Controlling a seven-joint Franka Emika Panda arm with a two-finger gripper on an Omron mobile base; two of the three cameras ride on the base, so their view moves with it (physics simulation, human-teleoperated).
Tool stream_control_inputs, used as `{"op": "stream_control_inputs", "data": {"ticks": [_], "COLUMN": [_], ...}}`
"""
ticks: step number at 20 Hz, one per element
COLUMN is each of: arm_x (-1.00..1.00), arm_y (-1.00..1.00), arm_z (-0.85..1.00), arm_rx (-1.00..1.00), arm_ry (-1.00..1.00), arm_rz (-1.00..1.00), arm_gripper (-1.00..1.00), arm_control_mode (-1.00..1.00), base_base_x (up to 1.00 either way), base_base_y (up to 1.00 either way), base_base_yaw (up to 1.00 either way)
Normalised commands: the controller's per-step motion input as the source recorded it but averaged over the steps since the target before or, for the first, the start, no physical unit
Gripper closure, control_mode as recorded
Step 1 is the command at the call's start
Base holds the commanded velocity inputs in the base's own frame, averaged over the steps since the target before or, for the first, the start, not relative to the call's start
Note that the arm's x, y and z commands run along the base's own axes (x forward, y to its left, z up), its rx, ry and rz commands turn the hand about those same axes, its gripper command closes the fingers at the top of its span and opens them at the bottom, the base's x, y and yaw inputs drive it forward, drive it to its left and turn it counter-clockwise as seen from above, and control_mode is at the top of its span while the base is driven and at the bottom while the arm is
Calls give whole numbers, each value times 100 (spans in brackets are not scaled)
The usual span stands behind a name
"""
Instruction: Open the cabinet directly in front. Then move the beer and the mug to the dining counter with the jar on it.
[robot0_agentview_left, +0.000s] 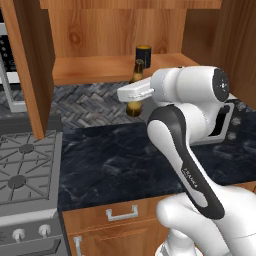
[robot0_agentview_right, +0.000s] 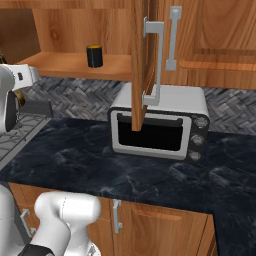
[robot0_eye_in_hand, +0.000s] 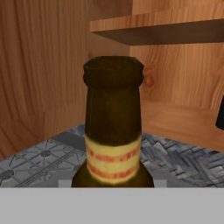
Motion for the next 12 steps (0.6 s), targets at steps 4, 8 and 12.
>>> {"op": "stream_control_inputs", "data": {"ticks": [4,8,12], "arm_x": [0,0,0], "arm_y": [0,0,0], "arm_z": [0,0,0], "arm_rx": [0,0,0], "arm_ry": [0,0,0], "arm_rz": [0,0,0], "arm_gripper": [100,100,100], "arm_control_mode": [-100,-100,-100], "base_base_x": [0,0,0], "base_base_y": [0,0,0], "base_base_yaw": [0,0,0]}}
